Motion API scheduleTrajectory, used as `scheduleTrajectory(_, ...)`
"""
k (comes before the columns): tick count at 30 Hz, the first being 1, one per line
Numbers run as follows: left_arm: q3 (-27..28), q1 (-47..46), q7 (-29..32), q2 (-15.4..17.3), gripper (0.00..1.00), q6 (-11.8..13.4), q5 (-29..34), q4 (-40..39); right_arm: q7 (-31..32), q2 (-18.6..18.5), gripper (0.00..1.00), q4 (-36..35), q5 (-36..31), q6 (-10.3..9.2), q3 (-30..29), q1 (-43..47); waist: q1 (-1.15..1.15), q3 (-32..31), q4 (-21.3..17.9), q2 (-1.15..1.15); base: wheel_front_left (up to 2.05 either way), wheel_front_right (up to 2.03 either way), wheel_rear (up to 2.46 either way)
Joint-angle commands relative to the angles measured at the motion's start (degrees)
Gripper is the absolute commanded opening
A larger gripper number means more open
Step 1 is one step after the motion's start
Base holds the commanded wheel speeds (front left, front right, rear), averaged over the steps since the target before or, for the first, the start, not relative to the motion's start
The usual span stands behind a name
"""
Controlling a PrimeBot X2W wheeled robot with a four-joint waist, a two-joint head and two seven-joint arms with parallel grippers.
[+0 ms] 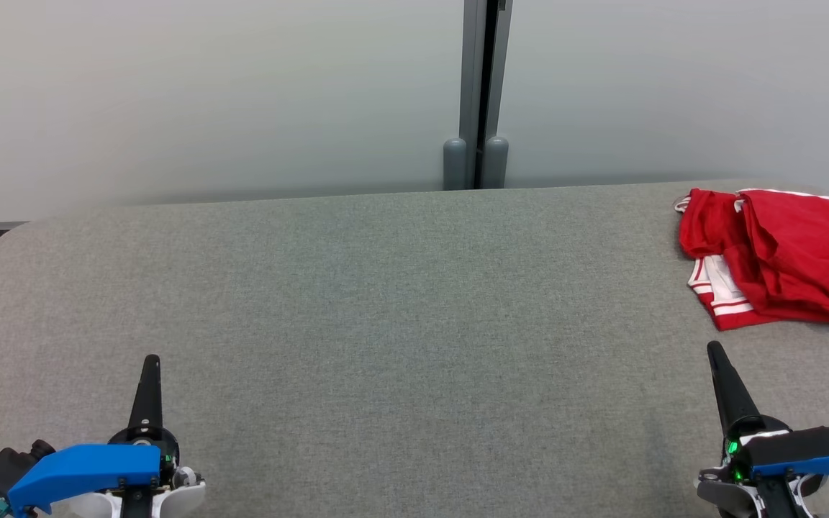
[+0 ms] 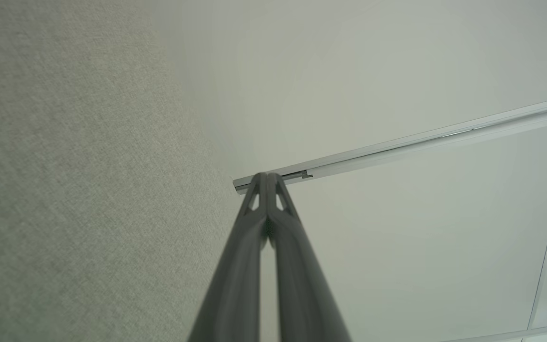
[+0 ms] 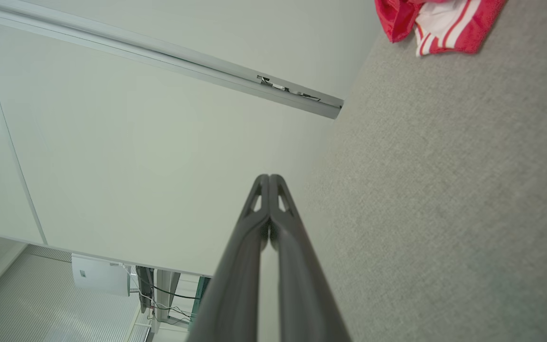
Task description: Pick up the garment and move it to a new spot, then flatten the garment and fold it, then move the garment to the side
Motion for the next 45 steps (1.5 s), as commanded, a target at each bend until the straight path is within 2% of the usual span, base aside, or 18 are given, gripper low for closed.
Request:
scheduleTrajectory(1, 0.4, -1.1, 0.4, 0.2, 0.00, -0.5, -1.5, -0.2, 0.4, -0.2, 0.00, -0.4, 1.7, 0.03, -0.2, -1.4, 0.00, 0.0, 0.0, 0.00, 0.00, 0.00, 0.00)
scheduleTrajectory(38, 1.1, -3.1, 4.5, 0.1, 0.00, -1.5, -17.6, 0.2, 3.4, -0.2, 0.00, -0.1, 17.7, 0.04, -1.1, -2.0, 0.00, 0.2, 0.7, 0.00, 0.00, 0.00, 0.00)
scheduleTrajectory(45, 1.1, -3.0, 4.6, 0.1, 0.00, -1.5, -17.7, 0.2, 3.5, -0.2, 0.00, 0.0, 17.8, 0.04, -1.1, -2.0, 0.00, 0.2, 0.7, 0.00, 0.00, 0.00, 0.00)
